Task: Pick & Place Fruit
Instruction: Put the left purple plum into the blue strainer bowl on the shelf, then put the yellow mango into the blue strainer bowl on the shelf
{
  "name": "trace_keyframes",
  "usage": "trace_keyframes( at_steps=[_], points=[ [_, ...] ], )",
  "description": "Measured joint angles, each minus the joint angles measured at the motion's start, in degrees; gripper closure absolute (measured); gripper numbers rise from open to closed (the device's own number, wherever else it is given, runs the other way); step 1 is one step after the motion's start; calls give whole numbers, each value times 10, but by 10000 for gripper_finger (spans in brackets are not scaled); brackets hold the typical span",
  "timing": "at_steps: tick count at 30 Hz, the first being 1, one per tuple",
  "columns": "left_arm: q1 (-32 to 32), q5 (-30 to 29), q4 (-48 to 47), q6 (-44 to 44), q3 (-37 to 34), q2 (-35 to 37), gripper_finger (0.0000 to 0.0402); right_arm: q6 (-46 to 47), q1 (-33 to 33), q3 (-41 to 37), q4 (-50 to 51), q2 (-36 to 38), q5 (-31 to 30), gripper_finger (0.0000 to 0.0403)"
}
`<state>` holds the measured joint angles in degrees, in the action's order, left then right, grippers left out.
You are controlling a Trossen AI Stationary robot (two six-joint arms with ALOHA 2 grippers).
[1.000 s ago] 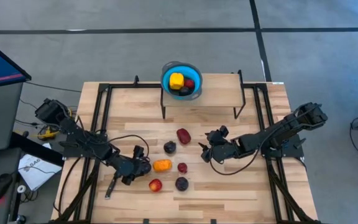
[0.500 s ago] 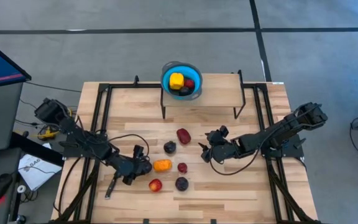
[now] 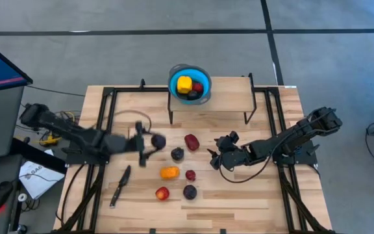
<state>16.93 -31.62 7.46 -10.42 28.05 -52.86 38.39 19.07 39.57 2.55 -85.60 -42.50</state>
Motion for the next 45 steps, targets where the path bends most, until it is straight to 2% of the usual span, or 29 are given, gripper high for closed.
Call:
trace_keyframes(
  at_steps=[3, 6, 12, 17, 21, 26, 33, 45],
  points=[
    [-89, 74, 9, -16, 56, -8, 124, 0, -4, 0, 0, 0, 0, 132],
    [-179, 135, 16, -15, 128, -48, 124, 0, -8, 0, 0, 0, 0, 132],
    [-336, 269, 18, 11, 289, -189, 124, 0, -16, 0, -1, 0, 0, 132],
    [-413, 347, 16, 49, 398, -316, 124, 0, -16, 0, -2, 0, 0, 132],
    [-439, 351, 18, 60, 452, -392, 124, 0, -16, 0, -2, 0, 0, 132],
    [-451, 351, 24, 61, 474, -445, 124, 1, -16, 0, -2, 0, 0, 132],
    [-466, 349, 28, 77, 474, -464, 120, 2, -16, 0, -2, 0, 0, 132],
    [-476, 346, 34, 82, 472, -467, 81, 1, -16, 0, -4, 0, 0, 132]
  ],
)
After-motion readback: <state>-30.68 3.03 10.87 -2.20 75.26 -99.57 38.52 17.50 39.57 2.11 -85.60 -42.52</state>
